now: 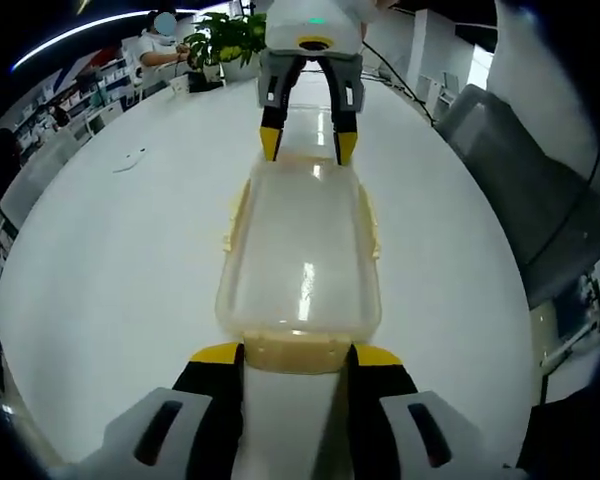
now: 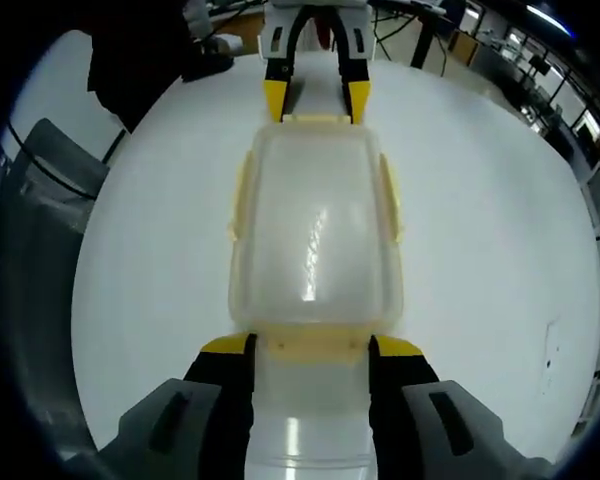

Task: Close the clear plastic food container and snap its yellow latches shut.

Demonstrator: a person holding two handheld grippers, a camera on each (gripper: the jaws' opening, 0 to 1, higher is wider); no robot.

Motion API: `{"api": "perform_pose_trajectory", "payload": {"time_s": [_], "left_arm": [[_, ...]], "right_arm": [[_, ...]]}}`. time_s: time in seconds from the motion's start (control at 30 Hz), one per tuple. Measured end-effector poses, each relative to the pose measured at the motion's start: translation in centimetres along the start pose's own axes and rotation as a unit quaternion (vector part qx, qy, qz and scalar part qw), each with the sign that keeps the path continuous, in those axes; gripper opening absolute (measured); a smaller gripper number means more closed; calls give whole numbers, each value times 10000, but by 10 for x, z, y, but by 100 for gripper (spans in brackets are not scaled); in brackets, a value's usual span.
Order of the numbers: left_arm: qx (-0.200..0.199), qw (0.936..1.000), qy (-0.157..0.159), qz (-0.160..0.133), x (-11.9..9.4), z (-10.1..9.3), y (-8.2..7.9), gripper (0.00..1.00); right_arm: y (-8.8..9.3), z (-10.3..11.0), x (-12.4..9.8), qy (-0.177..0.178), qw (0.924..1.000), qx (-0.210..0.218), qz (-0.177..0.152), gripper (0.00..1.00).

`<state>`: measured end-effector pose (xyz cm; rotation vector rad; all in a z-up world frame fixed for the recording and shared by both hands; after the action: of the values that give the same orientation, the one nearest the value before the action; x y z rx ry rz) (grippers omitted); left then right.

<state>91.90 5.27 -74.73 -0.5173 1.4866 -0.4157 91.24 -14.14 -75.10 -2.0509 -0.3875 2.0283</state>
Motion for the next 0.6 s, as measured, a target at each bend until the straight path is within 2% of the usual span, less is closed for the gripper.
{"api": "perform_pose_trajectory", "payload": {"time_s": [0.3, 0.37, 0.6], "left_arm": [[142, 9998, 82, 151, 1, -1, -4, 34], [149, 9997, 95, 160, 2, -1, -5, 34], [138, 9998, 88, 137, 2, 1, -3, 34]], "right_arm": [[0, 2, -2, -13, 10000, -20, 78, 41], [1, 2, -3, -10, 9999, -3, 112, 38], [1, -1, -3, -21, 9999, -24, 137, 37]]}}
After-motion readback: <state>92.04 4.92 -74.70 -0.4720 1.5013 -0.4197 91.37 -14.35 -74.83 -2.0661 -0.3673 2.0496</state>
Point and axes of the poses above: the point that each gripper's makers call its tool centre point, and the gripper's own axes: x roughly forward along the fingers, z roughly to its left, y roughly out of its underside, the point moved 4 cm from there along -x, roughly backward along the fingers, and after that the axes turned 1 degree about -x, right-handed, at the moved point
